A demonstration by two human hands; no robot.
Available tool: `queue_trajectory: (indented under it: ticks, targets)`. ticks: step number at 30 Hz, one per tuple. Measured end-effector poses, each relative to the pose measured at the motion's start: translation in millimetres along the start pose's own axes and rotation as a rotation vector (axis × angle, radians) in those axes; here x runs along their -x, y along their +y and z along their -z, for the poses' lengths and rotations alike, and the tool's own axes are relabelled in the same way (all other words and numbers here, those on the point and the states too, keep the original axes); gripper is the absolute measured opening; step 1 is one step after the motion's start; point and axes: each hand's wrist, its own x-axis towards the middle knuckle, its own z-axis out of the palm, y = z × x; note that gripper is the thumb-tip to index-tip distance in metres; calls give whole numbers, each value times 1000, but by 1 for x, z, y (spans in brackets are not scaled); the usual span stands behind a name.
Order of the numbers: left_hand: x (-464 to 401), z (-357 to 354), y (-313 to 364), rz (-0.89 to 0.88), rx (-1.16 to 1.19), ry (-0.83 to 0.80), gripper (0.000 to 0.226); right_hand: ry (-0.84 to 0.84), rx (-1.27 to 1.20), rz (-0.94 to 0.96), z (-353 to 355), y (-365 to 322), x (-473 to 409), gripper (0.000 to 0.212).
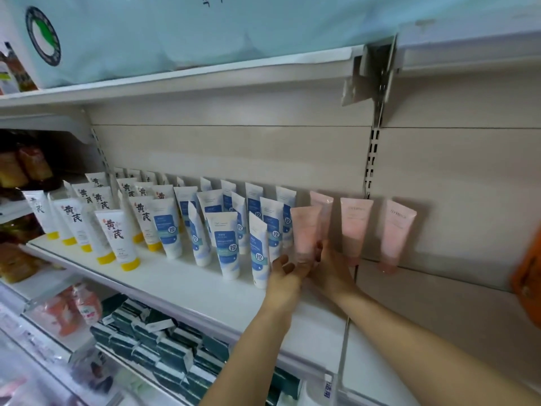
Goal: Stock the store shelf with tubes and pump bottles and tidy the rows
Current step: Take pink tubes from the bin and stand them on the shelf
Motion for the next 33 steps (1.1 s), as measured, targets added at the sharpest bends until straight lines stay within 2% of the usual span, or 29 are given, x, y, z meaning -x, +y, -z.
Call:
queue_trajectory:
  ticks: [4, 8, 14, 19, 25, 33]
  targets:
    - [17, 0, 3, 15, 20, 34, 51, 36, 2, -33, 5, 3, 13, 52]
    - [36, 0, 6, 23, 73, 41, 43, 29, -23, -48, 15, 4, 31, 42]
    - [84, 8, 10, -54, 237, 132, 32, 18, -334, 27, 28, -11, 69, 16]
    - [124, 33, 11, -78, 287, 216, 23, -88, -533, 166, 21, -38, 107, 11]
    - [157, 95, 4, -52, 337, 373, 19, -234, -609, 260, -17, -79, 137, 9]
    - [185, 204, -2, -40, 376, 548, 18, -425, -611, 328, -113, -143, 166, 16]
